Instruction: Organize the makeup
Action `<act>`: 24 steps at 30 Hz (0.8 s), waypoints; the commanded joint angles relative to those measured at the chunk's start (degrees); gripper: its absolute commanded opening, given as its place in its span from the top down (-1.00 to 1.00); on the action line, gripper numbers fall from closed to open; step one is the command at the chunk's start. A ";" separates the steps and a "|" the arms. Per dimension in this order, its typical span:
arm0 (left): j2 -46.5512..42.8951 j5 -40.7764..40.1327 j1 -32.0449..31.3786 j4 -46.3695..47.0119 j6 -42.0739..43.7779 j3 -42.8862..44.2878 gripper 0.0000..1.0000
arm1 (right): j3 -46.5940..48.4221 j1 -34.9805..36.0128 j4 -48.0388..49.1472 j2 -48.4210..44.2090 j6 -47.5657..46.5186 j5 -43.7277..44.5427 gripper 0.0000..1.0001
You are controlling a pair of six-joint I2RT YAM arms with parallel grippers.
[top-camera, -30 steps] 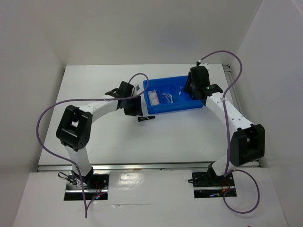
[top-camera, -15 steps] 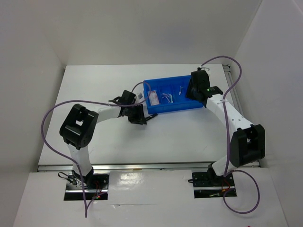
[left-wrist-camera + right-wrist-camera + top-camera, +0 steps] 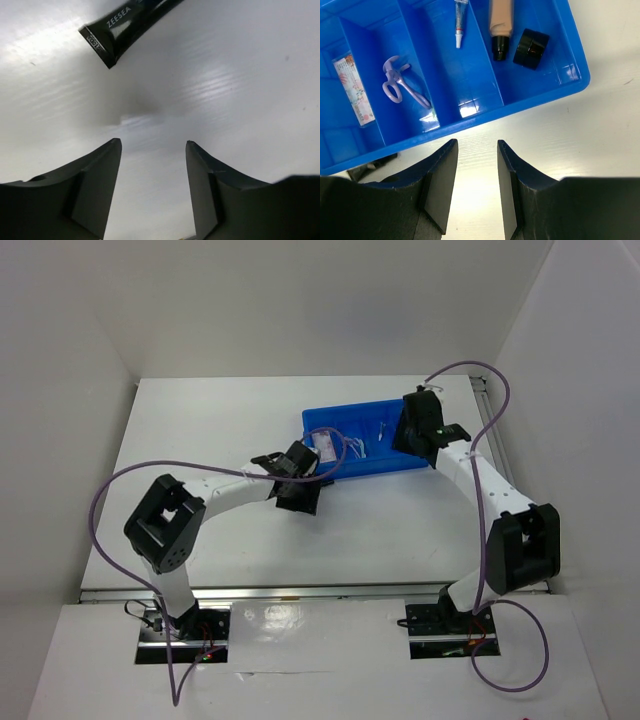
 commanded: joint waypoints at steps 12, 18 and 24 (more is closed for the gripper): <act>12.54 -27.30 -2.39 -3.20 15.83 18.09 -0.50 | -1.51 -0.30 -1.24 -5.40 0.62 -0.68 0.05; 14.13 -24.39 -2.39 1.99 18.74 16.69 -0.50 | -2.04 -0.30 -2.29 -5.93 1.15 -0.68 0.05; 14.83 -17.20 -2.39 2.52 19.88 16.17 -0.42 | -2.56 -0.30 -2.29 -5.93 1.15 -0.68 0.05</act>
